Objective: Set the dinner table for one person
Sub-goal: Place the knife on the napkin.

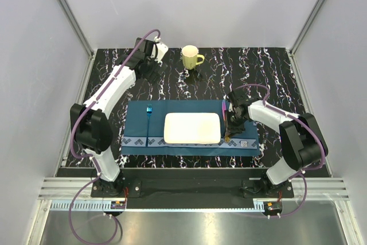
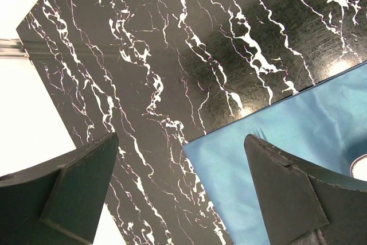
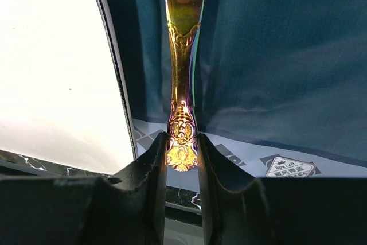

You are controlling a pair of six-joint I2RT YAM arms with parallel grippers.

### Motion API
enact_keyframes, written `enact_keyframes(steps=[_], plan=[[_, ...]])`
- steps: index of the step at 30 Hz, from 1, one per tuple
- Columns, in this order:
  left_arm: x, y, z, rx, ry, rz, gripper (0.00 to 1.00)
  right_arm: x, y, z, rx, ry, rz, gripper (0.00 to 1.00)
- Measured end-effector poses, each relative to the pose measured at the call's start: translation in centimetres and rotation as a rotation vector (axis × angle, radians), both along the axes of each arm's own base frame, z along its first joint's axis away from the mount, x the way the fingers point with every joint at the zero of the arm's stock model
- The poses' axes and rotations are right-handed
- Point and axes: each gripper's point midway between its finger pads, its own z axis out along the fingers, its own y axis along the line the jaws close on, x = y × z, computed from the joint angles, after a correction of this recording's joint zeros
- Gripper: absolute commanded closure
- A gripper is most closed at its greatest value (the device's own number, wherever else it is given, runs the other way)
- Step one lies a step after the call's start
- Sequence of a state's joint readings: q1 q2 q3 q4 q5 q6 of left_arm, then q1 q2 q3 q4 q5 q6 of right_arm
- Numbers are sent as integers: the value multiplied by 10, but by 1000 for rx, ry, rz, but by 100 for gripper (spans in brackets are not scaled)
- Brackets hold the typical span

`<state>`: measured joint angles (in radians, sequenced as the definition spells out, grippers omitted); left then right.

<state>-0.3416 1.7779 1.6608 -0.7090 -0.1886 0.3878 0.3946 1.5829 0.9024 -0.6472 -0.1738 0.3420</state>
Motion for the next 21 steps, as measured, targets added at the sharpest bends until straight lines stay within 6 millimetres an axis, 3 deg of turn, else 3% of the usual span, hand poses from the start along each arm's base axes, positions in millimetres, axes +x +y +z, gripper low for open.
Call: enact_keyframes(steps=[1, 2, 9, 17, 21], plan=[[0, 0, 0, 0, -1, 0, 1, 0, 0, 0, -1, 0, -1, 87], [0, 0, 0, 0, 0, 0, 1, 0, -1, 0, -3, -1, -1, 77], [0, 0, 0, -1, -1, 0, 1, 1, -2, -1, -14, -5, -9, 36], [0, -1, 0, -11, 1, 10, 1, 5, -5, 1, -26, -17, -2, 37], [2, -2, -2, -14, 4, 15, 1, 20, -6, 16, -49, -71, 31, 37]])
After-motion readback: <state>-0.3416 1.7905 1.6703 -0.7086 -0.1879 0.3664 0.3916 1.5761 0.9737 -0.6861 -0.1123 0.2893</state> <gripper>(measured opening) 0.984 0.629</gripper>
